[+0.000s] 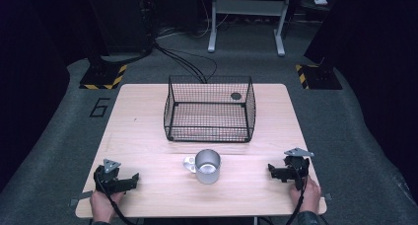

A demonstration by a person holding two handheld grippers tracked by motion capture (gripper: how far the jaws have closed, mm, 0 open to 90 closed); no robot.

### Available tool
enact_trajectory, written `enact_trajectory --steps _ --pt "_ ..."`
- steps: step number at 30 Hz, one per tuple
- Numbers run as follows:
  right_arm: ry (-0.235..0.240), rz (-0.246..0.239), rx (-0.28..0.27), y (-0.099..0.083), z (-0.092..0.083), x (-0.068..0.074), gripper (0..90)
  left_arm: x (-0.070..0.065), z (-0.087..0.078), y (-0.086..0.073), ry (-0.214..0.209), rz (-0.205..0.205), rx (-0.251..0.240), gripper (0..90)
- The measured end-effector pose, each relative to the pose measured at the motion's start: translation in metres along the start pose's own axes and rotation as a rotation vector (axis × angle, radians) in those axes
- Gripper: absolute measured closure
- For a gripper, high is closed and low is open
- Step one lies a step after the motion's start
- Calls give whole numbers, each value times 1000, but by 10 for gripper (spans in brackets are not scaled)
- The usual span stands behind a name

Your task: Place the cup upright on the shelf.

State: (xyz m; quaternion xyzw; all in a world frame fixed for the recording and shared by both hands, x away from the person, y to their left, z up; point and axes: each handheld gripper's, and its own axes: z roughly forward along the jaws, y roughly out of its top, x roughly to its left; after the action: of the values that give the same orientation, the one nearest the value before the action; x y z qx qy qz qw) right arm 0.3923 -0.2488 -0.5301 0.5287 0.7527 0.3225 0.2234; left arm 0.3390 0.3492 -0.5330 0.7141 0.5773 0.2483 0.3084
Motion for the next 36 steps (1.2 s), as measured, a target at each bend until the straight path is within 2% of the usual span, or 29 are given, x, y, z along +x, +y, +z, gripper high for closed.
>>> enact_trajectory --steps 11,16,21,22,24,36 --pt "3 5 1 0 0 0 0 0 0 0 0 1 6 0" --pt "4 4 -1 0 0 0 0 0 1 0 1 -2 -5 0" --pt "5 5 -3 0 0 0 0 1 1 1 -23 -3 -14 0" --pt "5 4 -1 0 0 0 0 2 0 1 -42 -6 -9 0" --pt "6 2 -2 0 0 0 0 1 0 2 -53 -10 -16 0" --pt "6 3 0 0 0 0 0 -17 -22 25 -137 49 -58 0"
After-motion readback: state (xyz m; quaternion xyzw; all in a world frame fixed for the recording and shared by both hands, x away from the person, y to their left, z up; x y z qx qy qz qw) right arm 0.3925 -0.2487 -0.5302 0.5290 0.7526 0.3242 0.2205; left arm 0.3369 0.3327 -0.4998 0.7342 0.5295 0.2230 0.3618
